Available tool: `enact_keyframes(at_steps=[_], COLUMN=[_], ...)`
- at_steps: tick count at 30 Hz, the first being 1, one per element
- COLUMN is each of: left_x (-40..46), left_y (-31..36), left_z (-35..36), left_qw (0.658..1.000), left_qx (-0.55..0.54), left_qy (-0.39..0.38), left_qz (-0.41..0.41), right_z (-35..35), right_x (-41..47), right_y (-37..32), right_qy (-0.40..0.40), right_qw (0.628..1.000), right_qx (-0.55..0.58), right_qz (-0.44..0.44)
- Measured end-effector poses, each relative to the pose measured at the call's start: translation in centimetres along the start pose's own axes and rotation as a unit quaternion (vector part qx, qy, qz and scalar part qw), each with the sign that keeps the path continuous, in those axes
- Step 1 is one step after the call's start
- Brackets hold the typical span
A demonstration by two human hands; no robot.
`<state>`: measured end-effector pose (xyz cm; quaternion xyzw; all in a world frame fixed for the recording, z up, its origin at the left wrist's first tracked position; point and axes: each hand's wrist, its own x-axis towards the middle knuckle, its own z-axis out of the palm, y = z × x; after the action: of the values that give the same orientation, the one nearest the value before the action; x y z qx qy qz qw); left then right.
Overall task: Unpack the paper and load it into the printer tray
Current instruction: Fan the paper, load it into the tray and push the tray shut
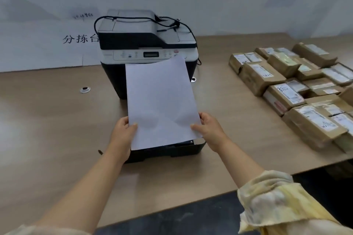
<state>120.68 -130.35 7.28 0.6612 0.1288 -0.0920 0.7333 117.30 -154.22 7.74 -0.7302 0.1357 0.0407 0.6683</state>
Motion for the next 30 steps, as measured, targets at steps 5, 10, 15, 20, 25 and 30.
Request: enact_keyframes(at_steps=[5,10,15,20,25,30], left_x=[-0.4,-0.8,-0.5,-0.8,-1.6,-1.8], left_y=[-2.5,-4.6,-6.7,-8.2,-9.4,-10.9], left_z=[-1.5,-3.4,-3.9,-4.0,-3.5,-3.0], left_qw=[0.999,0.996,0.993,0.994,0.995,0.993], left_qx=[-0.035,-0.060,-0.082,-0.078,-0.033,-0.038], left_qy=[-0.006,-0.069,-0.088,-0.064,-0.020,0.015], left_qz=[0.013,-0.007,-0.009,0.035,0.093,0.108], right_z=[1.3,2.2,2.8,3.2,4.9,5.8], right_x=[-1.4,-2.9,-3.6,-3.5,-2.6,-2.4], right_y=[2.7,5.9,8.8,10.6,11.2,11.3], right_qy=[-0.005,-0.020,-0.029,-0.035,0.011,0.049], right_qw=[0.999,0.998,0.995,0.993,0.986,0.973], right_qx=[0.029,0.046,0.047,0.021,0.089,0.143], right_qz=[-0.027,-0.047,-0.080,-0.110,-0.139,-0.172])
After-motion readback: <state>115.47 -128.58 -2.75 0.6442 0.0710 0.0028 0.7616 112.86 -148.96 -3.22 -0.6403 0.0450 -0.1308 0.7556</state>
